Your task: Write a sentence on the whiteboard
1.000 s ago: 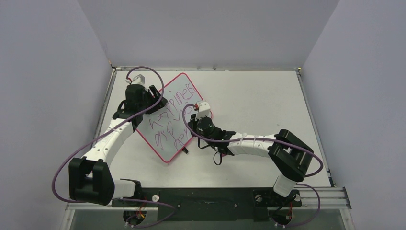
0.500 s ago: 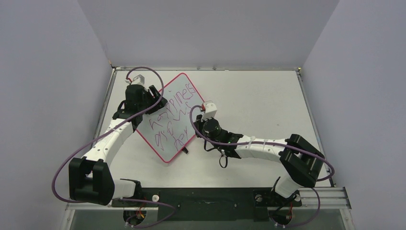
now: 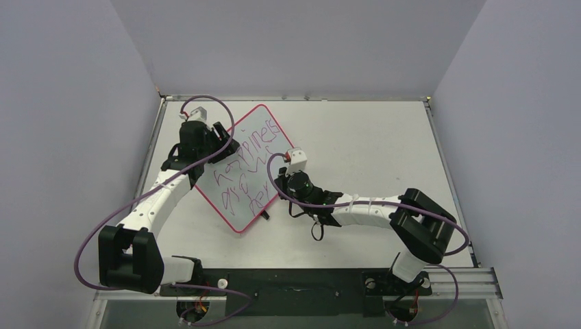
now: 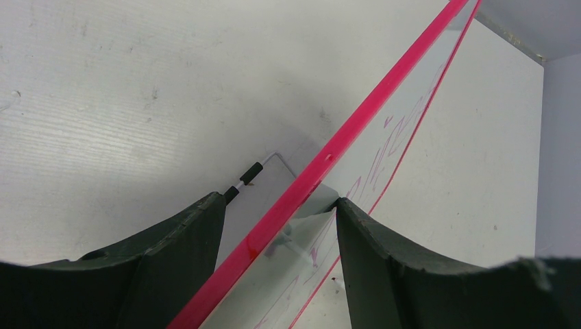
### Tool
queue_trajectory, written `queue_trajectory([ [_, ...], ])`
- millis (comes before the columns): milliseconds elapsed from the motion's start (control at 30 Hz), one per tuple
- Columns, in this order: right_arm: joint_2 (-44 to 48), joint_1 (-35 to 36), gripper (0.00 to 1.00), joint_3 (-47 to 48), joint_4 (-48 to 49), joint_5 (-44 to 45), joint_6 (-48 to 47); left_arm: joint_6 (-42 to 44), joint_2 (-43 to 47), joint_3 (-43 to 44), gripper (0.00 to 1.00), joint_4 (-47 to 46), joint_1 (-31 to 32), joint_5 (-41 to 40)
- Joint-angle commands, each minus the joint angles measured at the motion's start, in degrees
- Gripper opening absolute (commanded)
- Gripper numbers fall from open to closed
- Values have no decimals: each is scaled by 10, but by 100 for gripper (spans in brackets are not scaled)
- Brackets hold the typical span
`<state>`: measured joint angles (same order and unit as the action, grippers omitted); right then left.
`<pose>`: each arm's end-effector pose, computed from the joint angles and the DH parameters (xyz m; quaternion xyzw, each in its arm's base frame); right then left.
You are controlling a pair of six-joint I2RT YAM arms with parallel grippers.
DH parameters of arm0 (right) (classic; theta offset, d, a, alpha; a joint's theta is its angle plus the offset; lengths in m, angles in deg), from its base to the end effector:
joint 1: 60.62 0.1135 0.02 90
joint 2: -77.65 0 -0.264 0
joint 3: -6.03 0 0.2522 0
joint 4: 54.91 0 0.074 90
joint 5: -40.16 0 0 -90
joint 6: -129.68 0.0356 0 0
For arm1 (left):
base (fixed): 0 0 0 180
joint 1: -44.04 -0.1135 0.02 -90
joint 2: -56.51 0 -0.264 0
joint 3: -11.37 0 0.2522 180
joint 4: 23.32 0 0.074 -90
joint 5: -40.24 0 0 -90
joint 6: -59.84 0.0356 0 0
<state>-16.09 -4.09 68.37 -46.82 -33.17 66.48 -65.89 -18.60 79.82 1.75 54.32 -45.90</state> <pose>0.2025 0.2878 0.2028 -0.1350 0.8193 0.2711 0.4868 0.2906 -0.0551 0.2818 -0.1763 0.8551 -0.2172 0.4364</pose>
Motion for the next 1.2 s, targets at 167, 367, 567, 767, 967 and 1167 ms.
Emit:
queue_trajectory([
  [167,-24,-6,0,16,35,-8,13,11,14,10,46,-23,-1,-2],
  [367,-33,-8,0,17,39,-12,16,11,14,9,46,-24,-2,-2],
  [567,-36,-16,0,19,37,-6,17,11,14,8,46,-26,-2,0],
  [767,-40,-23,0,40,17,1,13,10,12,10,46,-27,-1,1],
  [967,-47,-23,0,62,3,1,7,10,13,11,46,-27,-1,1],
  [1167,-51,-19,0,65,2,-9,7,10,12,13,46,-26,-1,2],
])
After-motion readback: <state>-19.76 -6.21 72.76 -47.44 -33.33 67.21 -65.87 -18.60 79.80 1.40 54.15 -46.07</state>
